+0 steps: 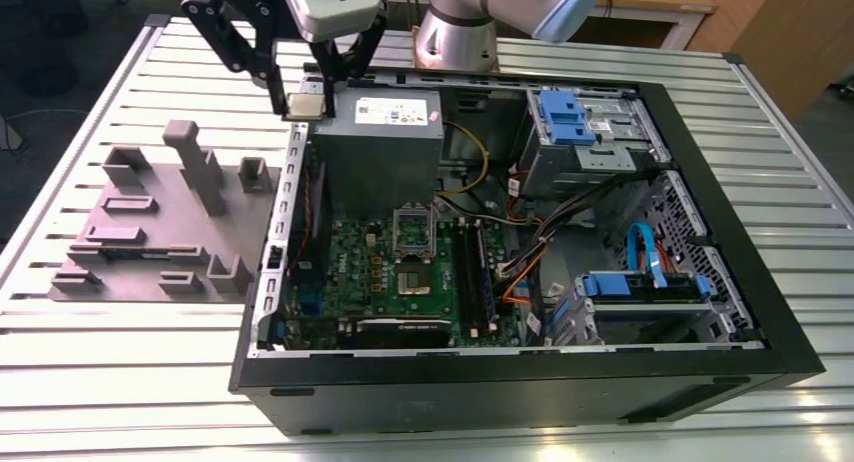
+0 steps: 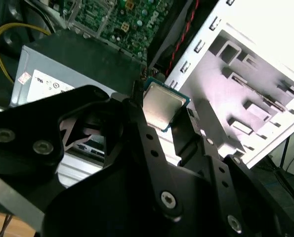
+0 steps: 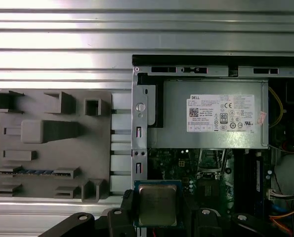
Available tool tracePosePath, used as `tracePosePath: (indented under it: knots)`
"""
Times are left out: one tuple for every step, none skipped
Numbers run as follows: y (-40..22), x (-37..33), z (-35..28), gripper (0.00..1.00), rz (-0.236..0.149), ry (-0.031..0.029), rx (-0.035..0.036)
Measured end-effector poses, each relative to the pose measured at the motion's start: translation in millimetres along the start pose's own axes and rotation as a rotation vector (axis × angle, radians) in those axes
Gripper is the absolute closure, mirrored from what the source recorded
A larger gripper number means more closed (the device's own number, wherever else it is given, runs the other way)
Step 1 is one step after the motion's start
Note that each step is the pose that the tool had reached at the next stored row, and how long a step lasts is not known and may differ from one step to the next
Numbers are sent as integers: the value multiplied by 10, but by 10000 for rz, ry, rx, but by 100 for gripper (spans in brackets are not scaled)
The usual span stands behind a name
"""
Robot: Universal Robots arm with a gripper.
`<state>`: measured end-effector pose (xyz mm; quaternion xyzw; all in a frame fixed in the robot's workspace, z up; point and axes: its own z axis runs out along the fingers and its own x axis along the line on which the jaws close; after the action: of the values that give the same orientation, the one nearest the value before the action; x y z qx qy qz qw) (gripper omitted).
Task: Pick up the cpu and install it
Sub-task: 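Pick up the cpu and move it towards the insertion slot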
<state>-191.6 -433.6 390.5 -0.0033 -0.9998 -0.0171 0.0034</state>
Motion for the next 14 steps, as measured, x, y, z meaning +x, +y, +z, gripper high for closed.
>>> tracePosePath:
  knots:
    - [0, -16, 0, 53, 6, 0, 0]
    - [-1, -32, 1, 53, 11, 0, 0]
    - [-2, -47, 1, 53, 18, 0, 0]
    - [-3, -63, 1, 53, 24, -1, 0]
    - [-3, -78, 1, 53, 30, -2, -1]
    - [-4, -91, 2, 53, 36, -2, -1]
    - [-5, -102, 2, 53, 42, -2, 0]
    - [-5, -113, 2, 53, 48, -2, 0]
    - [-6, -123, 2, 53, 55, -2, 0]
    - [-10, -130, 1, 53, 61, -2, 0]
    - [-16, -133, 2, 53, 65, -3, -1]
    - [-22, -136, 2, 53, 69, -3, -1]
    - [-29, -138, 2, 53, 73, -3, -1]
    - [-37, -140, 2, 53, 79, -3, -1]
